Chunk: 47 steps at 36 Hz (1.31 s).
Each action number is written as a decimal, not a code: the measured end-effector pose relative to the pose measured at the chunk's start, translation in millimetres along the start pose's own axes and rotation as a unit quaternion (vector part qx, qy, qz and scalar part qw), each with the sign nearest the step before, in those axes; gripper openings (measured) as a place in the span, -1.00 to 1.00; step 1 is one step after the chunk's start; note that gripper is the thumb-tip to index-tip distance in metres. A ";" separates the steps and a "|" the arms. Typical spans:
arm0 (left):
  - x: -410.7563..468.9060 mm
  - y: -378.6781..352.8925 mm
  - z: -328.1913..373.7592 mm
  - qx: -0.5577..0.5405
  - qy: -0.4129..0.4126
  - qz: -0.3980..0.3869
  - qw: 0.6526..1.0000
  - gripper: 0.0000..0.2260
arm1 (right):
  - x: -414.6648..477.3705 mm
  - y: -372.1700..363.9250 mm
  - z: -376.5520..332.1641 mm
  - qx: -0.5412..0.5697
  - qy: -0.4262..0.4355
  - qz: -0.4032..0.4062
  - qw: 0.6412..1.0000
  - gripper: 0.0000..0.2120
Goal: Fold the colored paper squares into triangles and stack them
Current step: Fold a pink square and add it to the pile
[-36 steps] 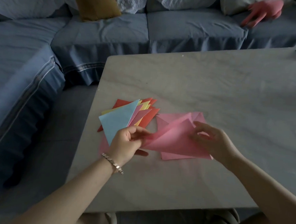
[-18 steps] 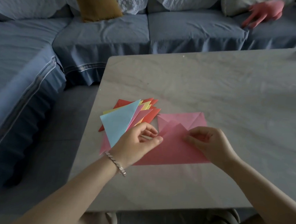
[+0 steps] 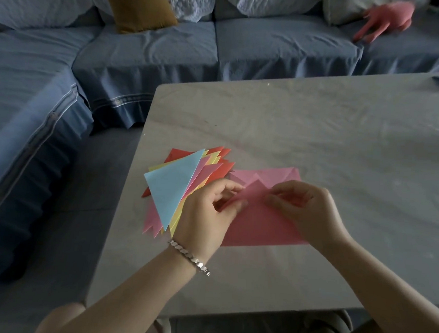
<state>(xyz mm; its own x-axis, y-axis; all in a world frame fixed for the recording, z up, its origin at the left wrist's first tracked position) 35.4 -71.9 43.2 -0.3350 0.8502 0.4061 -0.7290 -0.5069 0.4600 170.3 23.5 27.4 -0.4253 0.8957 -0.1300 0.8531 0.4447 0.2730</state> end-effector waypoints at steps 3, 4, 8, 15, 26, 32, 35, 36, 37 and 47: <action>-1.1 3.9 3.7 -0.002 0.005 0.018 1.000 -0.74 | 0.7 0.0 0.1 0.001 -0.017 -0.001 1.000 -0.78; -1.6 4.6 4.5 -0.001 0.005 0.021 1.000 -0.74 | 0.6 -0.1 -0.3 -0.001 -0.017 -0.002 1.000 -0.79; -1.8 6.2 4.4 0.010 0.000 0.025 1.000 -0.78 | -1.6 -1.1 -2.9 -0.007 -0.019 -0.007 1.000 -0.80; -0.3 9.9 0.3 0.022 -0.006 0.055 0.998 -0.84 | -4.3 -1.0 -9.8 0.000 0.004 -0.007 1.000 -0.79; -1.8 11.8 4.4 0.025 -0.020 0.074 0.997 -0.81 | -9.1 2.2 -13.0 0.019 0.015 0.004 1.000 -0.78; 0.3 14.4 4.2 0.021 -0.019 0.074 0.997 -0.82 | -12.3 0.0 -14.7 0.000 0.028 -0.002 1.000 -0.75; 1.4 15.6 7.3 0.027 -0.031 0.076 0.996 -0.82 | -13.7 -0.4 -16.9 0.004 0.036 -0.001 0.999 -0.74; 1.6 16.0 8.1 0.029 -0.035 0.077 0.996 -0.82 | -13.9 -0.7 -17.2 0.008 0.036 0.000 0.999 -0.73; 1.7 16.3 8.8 0.030 -0.039 0.078 0.996 -0.82 | -14.3 -1.1 -17.7 0.013 0.034 -0.001 0.999 -0.73; 2.0 18.5 15.9 0.046 -0.063 0.081 0.994 -0.79 | -17.3 -3.4 -20.2 0.048 0.024 -0.005 0.999 -0.74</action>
<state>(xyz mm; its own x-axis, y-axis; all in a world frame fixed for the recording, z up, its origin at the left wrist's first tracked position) 30.7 -81.8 65.1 -0.3616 0.7352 0.5733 -0.6124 -0.6509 0.4486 168.7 6.5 48.0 -0.4462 0.8908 -0.0858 0.8726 0.4543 0.1792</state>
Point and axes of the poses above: each hand's wrist, its own x-axis towards the middle knuckle, its own y-axis out of the back of the hand, z = x × y, the point moved 5 cm from there along x, towards the middle knuckle, and after that the axes turned 15 degrees about -y, right-handed, at the moved point
